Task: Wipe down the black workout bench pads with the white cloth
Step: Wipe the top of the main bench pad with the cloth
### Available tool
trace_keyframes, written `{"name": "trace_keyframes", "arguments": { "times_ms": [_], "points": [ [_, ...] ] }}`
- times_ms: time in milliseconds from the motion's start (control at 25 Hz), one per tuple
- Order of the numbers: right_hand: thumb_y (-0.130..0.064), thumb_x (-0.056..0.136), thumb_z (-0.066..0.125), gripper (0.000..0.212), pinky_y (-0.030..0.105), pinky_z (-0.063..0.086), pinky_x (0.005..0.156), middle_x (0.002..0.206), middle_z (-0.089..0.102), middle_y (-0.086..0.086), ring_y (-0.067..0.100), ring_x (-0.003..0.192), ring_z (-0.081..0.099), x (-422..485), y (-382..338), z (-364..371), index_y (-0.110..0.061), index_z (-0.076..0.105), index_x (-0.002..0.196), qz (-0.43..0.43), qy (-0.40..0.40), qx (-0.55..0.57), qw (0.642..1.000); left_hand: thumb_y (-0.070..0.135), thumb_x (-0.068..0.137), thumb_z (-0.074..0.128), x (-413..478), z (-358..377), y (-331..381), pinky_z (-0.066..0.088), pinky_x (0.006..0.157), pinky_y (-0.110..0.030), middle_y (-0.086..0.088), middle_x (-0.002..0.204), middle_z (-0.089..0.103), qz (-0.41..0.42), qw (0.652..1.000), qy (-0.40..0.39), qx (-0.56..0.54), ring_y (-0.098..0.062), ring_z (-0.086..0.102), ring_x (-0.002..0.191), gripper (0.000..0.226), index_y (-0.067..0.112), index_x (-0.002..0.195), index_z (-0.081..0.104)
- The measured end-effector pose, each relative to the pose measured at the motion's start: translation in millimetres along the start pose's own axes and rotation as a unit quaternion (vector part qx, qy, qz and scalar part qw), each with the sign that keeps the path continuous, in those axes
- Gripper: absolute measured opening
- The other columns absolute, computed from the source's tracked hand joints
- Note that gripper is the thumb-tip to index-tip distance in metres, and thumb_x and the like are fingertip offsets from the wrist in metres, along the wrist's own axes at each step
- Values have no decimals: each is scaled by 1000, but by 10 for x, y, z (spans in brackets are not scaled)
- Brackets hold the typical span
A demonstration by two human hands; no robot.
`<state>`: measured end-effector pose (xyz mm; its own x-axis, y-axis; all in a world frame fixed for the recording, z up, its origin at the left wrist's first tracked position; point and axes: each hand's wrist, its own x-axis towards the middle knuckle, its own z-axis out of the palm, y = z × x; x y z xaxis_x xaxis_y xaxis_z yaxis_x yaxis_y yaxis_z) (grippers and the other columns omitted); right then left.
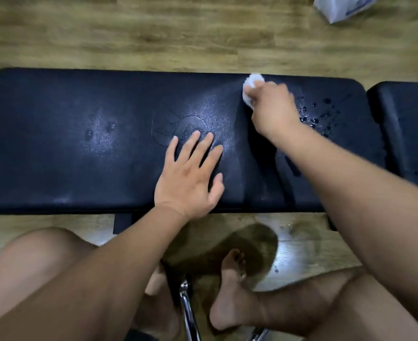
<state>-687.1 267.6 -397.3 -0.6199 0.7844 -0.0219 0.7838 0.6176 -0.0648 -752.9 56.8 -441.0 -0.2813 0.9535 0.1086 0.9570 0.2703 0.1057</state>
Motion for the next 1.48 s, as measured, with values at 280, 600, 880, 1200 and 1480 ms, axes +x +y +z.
{"name": "trace_keyframes", "arguments": {
  "times_ms": [280,600,880,1200,1480],
  "points": [
    [7,75,43,24,27,45,63,84,61,18,33,81,60,588,30,88,-7,62,81,4,-20,86,996,43,86,45,4,-9,-8,22,115,-57,-7,151,44,8,1000,5,5,-30,35,142,58,19,139,53],
    [16,71,65,49,28,35,103,125,59,11,30,113,51,-2203,246,261,-8,67,114,-38,58,178,982,41,87,44,-4,0,8,22,115,-57,-7,151,45,2,1000,19,8,-31,35,142,57,17,138,53],
    [3,78,51,27,34,50,71,98,64,12,38,92,59,-963,384,84,-12,67,94,-52,22,102,993,41,87,44,7,9,2,23,114,-57,-8,150,45,1,1000,23,13,-31,34,142,57,18,139,52],
    [0,84,49,33,29,49,87,107,68,13,34,102,64,492,449,-60,-19,70,102,-18,-49,81,995,42,87,44,3,-13,5,23,115,-56,-6,151,44,1,1000,14,25,-30,35,142,58,19,140,51],
    [11,79,60,34,32,41,97,119,62,14,32,110,54,-2084,675,64,-7,69,107,-48,64,153,985,42,86,44,-8,18,19,22,115,-56,-7,151,44,-5,999,27,20,-31,35,142,57,18,138,53]
  ]
}}
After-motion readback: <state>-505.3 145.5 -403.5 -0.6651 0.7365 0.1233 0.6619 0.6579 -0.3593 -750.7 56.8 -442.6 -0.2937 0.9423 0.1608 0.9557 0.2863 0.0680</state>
